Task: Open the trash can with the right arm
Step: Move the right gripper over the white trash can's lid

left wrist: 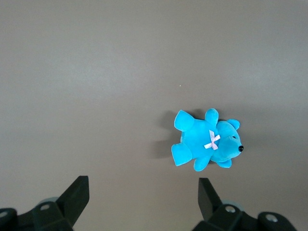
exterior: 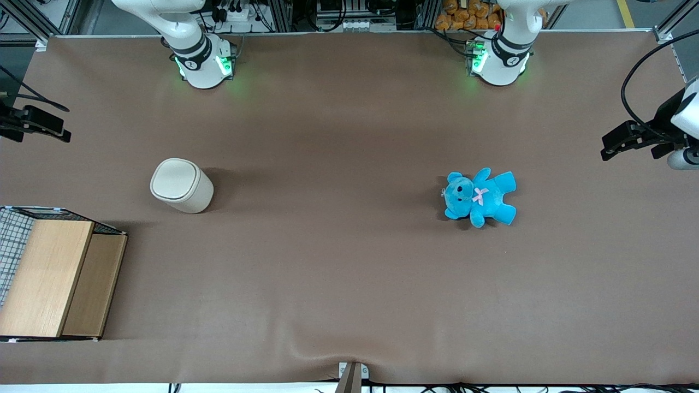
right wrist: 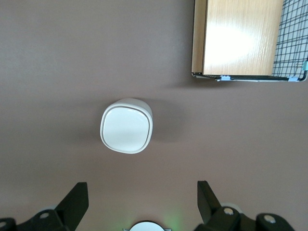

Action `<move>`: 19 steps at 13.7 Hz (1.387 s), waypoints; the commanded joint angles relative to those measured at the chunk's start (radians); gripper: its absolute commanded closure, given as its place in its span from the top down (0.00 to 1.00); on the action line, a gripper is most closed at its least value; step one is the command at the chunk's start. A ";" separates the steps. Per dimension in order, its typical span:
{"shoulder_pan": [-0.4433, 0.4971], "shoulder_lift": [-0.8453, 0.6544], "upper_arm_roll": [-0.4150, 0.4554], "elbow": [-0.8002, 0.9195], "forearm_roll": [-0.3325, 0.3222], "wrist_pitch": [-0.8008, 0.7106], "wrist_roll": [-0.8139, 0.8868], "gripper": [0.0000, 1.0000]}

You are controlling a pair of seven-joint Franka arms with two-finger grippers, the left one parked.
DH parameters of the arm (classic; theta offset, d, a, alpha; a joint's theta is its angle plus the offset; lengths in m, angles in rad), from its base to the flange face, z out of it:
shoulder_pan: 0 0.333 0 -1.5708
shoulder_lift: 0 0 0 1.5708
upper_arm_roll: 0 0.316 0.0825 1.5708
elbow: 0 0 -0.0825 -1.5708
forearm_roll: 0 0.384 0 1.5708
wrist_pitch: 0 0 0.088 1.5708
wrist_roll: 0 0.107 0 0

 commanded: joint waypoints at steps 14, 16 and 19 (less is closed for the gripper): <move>0.023 -0.087 0.057 -0.469 0.026 0.308 0.157 0.00; 0.029 -0.125 0.072 -0.601 0.026 0.422 0.158 0.00; 0.029 -0.130 0.086 -0.684 0.026 0.486 0.200 0.00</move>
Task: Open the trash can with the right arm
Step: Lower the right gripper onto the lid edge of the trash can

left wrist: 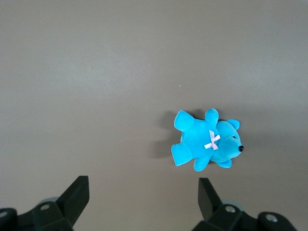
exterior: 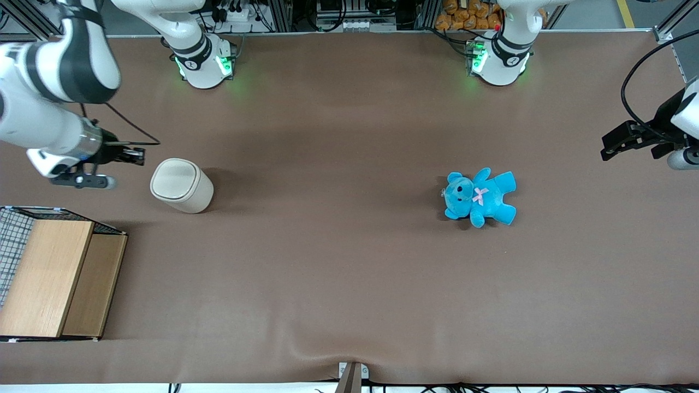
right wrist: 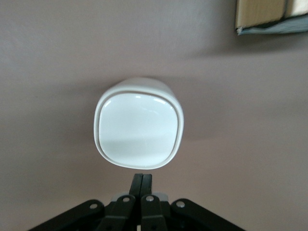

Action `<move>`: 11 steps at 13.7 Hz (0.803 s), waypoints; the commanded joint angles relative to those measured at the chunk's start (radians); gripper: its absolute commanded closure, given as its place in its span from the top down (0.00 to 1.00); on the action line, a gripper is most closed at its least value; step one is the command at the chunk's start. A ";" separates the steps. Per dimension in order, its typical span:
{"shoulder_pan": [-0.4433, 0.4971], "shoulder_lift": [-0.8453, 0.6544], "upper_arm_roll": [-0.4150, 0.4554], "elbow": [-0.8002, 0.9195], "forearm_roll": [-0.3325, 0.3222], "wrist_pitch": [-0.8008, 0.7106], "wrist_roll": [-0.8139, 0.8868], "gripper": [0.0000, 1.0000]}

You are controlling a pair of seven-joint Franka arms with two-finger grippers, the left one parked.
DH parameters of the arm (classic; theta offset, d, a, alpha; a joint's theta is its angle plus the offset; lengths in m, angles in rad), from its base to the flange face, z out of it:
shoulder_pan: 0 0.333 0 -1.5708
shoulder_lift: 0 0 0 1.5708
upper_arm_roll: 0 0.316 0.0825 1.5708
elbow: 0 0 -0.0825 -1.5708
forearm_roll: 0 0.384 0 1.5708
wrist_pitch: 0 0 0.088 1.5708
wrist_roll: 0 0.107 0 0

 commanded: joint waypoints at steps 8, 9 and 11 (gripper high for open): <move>-0.009 -0.072 0.000 -0.208 0.011 0.184 0.036 0.00; -0.023 -0.065 -0.001 -0.212 0.011 0.208 0.034 0.00; -0.038 -0.058 -0.001 -0.264 0.011 0.308 0.025 0.00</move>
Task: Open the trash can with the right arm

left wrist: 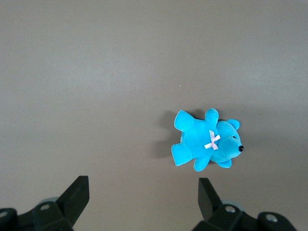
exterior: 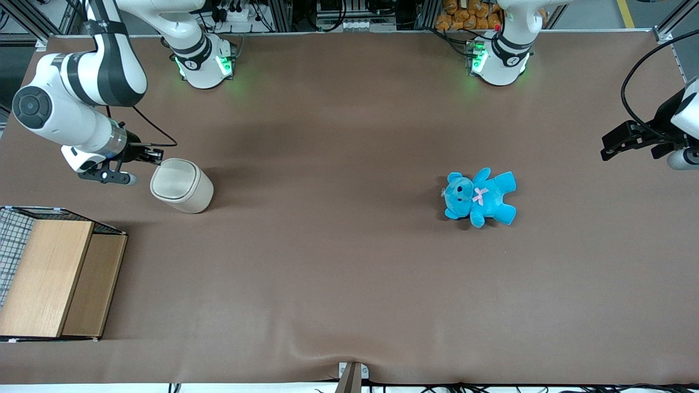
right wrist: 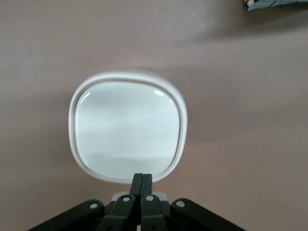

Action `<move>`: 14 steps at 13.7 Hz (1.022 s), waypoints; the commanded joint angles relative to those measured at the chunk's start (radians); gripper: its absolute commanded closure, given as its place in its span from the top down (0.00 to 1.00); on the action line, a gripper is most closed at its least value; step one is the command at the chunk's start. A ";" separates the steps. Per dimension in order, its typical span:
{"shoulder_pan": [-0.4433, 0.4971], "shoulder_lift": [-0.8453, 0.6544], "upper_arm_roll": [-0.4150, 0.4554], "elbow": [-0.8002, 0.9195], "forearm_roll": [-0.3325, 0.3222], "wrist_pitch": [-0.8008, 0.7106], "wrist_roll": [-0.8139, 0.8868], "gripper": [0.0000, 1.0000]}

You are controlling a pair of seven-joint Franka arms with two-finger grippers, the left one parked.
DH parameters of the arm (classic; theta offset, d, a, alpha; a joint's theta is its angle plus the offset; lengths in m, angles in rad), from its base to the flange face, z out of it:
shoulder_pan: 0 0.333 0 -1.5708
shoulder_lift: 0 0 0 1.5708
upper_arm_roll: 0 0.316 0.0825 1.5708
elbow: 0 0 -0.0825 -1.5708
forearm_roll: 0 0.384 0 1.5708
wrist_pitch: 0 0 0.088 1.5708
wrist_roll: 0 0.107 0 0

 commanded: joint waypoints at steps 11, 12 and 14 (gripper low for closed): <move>-0.041 0.058 0.002 -0.078 0.009 0.204 -0.003 0.00; -0.043 0.063 0.002 -0.078 0.009 0.214 -0.003 0.00; -0.043 0.072 0.000 -0.078 0.009 0.218 -0.004 0.00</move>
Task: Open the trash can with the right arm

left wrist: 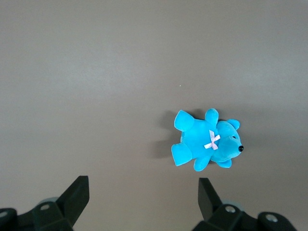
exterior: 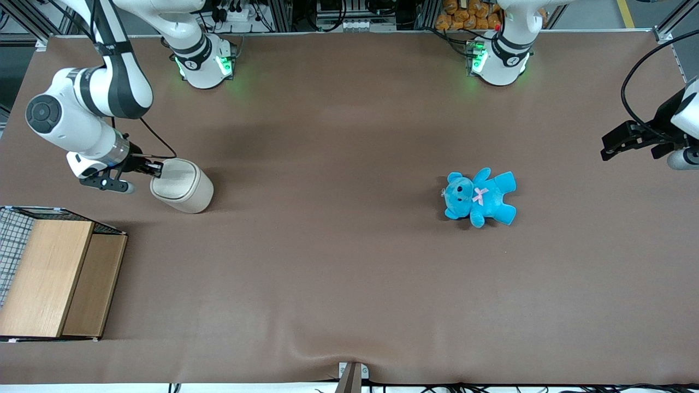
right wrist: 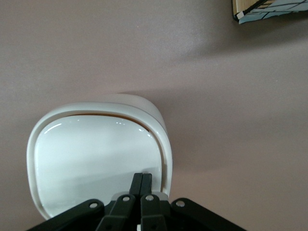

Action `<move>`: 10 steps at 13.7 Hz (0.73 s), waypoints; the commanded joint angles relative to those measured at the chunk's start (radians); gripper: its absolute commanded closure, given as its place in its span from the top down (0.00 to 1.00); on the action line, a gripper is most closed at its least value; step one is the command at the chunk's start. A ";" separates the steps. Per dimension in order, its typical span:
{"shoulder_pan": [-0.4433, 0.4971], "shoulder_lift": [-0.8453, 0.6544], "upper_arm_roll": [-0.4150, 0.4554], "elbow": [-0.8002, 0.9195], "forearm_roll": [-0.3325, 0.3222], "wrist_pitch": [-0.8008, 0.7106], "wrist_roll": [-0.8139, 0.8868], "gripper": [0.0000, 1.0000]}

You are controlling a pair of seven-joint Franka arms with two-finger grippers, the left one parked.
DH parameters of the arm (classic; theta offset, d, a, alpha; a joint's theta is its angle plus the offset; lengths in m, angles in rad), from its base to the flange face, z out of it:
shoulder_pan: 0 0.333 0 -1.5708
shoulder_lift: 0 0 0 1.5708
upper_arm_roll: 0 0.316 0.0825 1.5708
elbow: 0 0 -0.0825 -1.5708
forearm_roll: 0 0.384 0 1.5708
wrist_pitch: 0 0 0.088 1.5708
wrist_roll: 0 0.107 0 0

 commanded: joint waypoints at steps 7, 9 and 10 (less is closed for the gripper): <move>-0.015 0.032 0.008 -0.012 0.009 0.062 -0.007 0.00; -0.015 0.032 0.008 -0.009 0.009 0.048 -0.007 0.00; -0.015 0.022 0.008 -0.001 0.009 0.014 -0.007 0.00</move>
